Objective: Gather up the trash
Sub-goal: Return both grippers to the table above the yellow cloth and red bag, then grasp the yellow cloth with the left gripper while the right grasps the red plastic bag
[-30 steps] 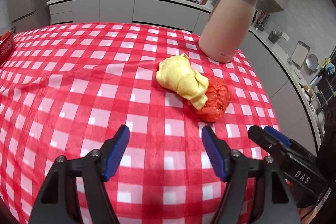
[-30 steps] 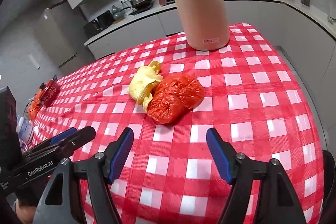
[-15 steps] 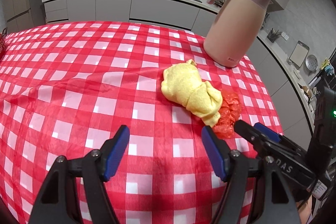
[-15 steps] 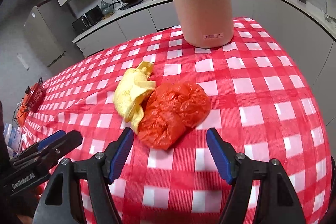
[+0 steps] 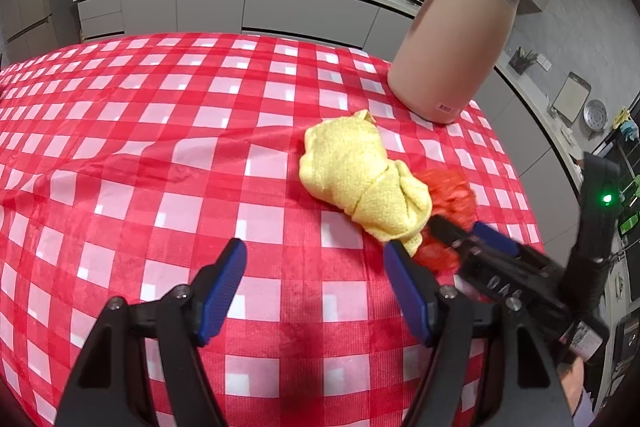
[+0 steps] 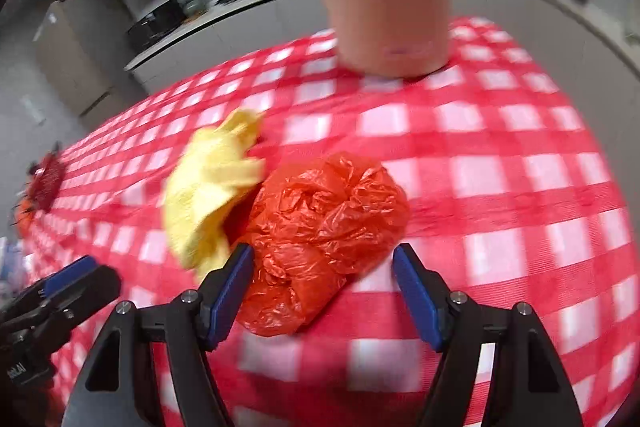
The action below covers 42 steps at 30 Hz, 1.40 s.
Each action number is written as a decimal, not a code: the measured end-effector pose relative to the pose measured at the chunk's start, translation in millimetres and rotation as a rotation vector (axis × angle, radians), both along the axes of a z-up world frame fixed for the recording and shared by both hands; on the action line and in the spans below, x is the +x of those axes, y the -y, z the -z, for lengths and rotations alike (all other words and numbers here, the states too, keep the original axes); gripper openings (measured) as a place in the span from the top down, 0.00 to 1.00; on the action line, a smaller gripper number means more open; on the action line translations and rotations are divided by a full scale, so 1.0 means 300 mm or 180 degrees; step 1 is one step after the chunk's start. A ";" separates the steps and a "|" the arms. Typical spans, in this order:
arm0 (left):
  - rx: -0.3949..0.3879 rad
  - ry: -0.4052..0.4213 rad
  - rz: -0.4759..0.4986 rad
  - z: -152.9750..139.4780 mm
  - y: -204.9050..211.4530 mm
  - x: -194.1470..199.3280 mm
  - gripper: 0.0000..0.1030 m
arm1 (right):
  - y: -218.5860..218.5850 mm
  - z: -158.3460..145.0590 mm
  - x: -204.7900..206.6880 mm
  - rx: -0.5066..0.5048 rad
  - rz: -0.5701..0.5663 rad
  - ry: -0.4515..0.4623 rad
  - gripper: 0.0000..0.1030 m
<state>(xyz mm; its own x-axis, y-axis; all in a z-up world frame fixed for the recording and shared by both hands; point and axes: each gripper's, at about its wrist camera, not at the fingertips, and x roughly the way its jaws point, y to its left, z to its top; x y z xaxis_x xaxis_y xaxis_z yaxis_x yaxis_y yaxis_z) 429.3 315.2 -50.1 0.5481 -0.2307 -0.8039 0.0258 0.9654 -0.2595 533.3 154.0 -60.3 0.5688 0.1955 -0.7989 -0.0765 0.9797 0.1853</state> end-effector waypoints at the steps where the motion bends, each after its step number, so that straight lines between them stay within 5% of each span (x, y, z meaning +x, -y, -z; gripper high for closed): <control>1: 0.0000 -0.0007 0.0017 0.002 0.006 0.003 0.30 | 0.018 -0.005 0.000 -0.0020 0.0050 0.0023 0.29; 16: 0.0008 -0.0048 0.0319 0.026 0.156 0.090 0.30 | 0.209 -0.052 -0.032 0.0105 0.0441 0.0111 0.29; 24: 0.0058 -0.0027 0.0259 0.041 0.173 0.146 0.30 | 0.157 -0.036 0.025 0.0301 0.0277 0.0053 0.29; 42: 0.0140 -0.0064 0.0214 0.126 0.177 0.246 0.30 | 0.154 0.026 0.117 0.0024 0.0308 -0.0025 0.34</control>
